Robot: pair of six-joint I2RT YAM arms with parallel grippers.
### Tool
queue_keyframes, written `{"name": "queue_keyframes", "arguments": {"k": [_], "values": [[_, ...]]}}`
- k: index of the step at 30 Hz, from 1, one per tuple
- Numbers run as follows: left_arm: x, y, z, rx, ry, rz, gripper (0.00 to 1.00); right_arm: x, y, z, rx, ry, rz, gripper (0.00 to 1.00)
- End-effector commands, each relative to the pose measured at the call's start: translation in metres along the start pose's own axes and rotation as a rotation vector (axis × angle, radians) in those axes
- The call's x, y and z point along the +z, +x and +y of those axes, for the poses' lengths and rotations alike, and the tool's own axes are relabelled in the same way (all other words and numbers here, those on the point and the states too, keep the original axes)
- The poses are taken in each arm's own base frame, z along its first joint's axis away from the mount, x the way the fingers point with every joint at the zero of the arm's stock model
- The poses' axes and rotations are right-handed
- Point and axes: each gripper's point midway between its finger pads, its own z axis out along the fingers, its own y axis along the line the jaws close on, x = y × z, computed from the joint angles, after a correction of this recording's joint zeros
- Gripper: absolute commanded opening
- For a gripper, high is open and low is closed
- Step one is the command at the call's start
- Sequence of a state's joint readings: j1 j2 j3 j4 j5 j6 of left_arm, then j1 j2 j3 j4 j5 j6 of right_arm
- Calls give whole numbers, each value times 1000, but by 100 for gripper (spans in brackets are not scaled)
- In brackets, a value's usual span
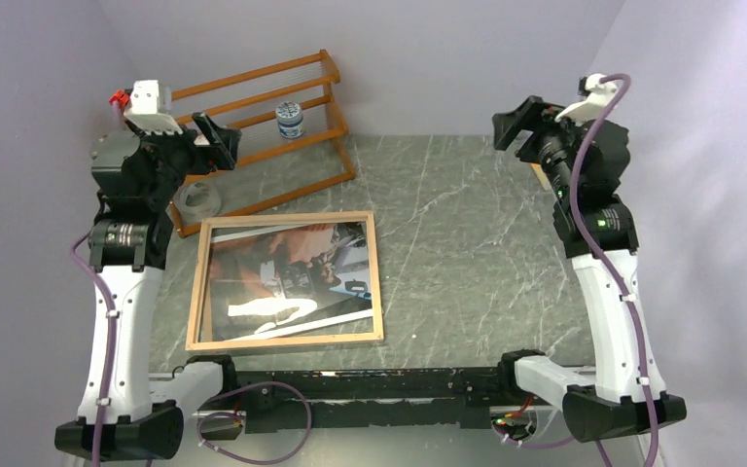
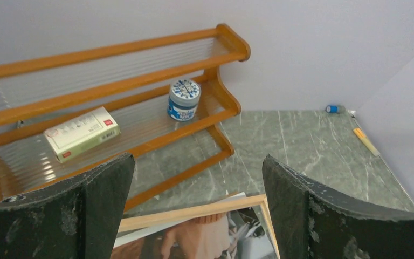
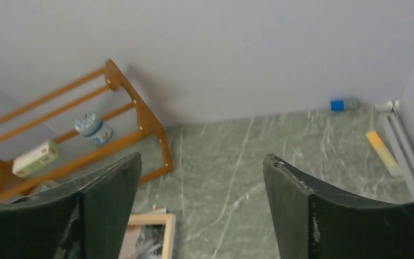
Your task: Put the photo into the frame
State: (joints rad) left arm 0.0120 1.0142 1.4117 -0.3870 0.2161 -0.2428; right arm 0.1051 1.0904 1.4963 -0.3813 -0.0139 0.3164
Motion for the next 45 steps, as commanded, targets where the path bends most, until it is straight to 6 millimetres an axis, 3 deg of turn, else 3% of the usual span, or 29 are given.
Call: {"name": "queue_keyframes", "arguments": {"k": [1,3,10,17,21,26,32,37,45], "values": [[12,-2,-13,-43,83,-26,94,5,26,1,32,-35,65,92],[19,9,-13,-61,93,6,94,13,50,3,30,-69,129,99],[30,54,-4,-129,78,113,94,47,156,11,56,-177,447,99],[27,117,21,-181,-53,318,94,76,254,85,-122,-321,646,98],[16,160,46,-210,-201,455,92,90,306,123,-260,-367,708,93],[2,187,53,-237,-255,514,91,95,367,171,-521,-519,747,83],[-5,193,49,-286,-260,521,91,105,418,211,-653,-721,749,72],[-9,194,57,-320,-340,534,88,110,440,235,-711,-863,722,68],[-16,194,66,-334,-419,537,89,126,475,244,-782,-930,754,69]]}}
